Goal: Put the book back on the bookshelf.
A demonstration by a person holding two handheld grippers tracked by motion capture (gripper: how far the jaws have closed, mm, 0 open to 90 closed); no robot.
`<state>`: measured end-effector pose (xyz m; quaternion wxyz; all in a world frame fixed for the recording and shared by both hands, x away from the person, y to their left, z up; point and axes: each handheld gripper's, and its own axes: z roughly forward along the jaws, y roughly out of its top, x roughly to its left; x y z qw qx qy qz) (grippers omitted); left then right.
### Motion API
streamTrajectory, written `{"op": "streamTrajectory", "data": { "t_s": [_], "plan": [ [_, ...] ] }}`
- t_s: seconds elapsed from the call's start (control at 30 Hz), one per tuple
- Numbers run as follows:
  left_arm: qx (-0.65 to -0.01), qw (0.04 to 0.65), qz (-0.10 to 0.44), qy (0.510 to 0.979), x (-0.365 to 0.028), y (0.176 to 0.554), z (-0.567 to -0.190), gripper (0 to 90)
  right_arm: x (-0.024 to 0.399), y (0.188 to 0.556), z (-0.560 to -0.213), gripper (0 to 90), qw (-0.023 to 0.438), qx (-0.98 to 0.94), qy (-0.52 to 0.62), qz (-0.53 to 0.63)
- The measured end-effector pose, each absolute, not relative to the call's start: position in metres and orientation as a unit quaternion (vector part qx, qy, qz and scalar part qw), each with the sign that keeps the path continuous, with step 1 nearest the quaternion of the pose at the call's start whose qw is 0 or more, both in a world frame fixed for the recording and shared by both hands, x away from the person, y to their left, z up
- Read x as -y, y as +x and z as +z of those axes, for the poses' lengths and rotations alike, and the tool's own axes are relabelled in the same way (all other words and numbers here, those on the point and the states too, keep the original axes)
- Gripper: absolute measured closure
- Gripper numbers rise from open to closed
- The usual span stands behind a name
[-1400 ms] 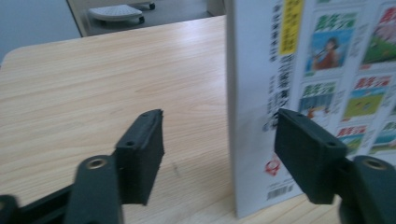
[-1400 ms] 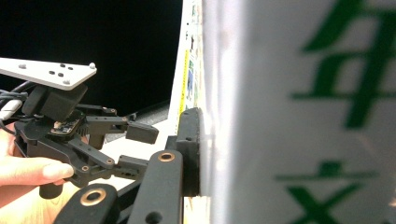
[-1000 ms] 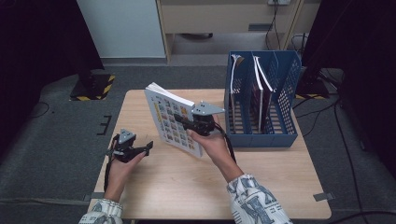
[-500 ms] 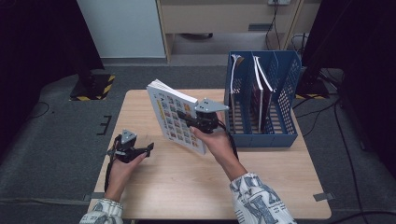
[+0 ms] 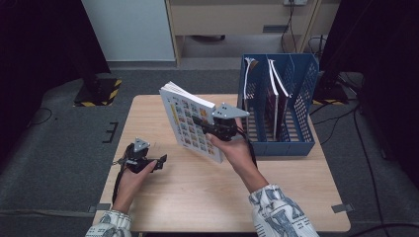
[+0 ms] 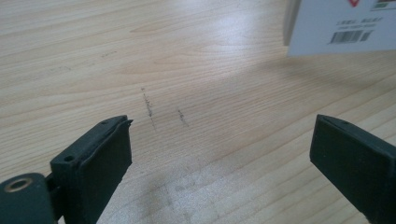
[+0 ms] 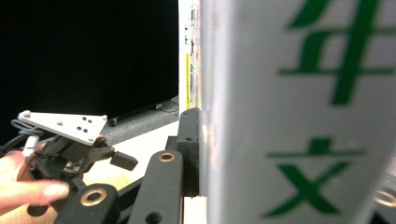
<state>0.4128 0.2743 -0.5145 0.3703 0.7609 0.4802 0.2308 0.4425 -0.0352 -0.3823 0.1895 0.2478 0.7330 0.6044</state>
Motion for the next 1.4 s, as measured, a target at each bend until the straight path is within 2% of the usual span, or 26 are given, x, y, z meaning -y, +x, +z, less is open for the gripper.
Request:
{"op": "streamTrajectory", "data": {
  "t_s": [1.33, 1.4],
  "plan": [
    [-0.474, 0.341, 0.23, 0.779, -0.268, 0.416, -0.523, 5.5, 0.092, 0.417, -0.391, 74.0, 0.185, -0.73, 0.254, 0.607],
    [-0.474, 0.341, 0.228, 0.779, -0.268, 0.416, -0.523, 7.4, 0.096, 0.416, -0.39, 74.0, 0.186, -0.729, 0.255, 0.607]
  ]
}}
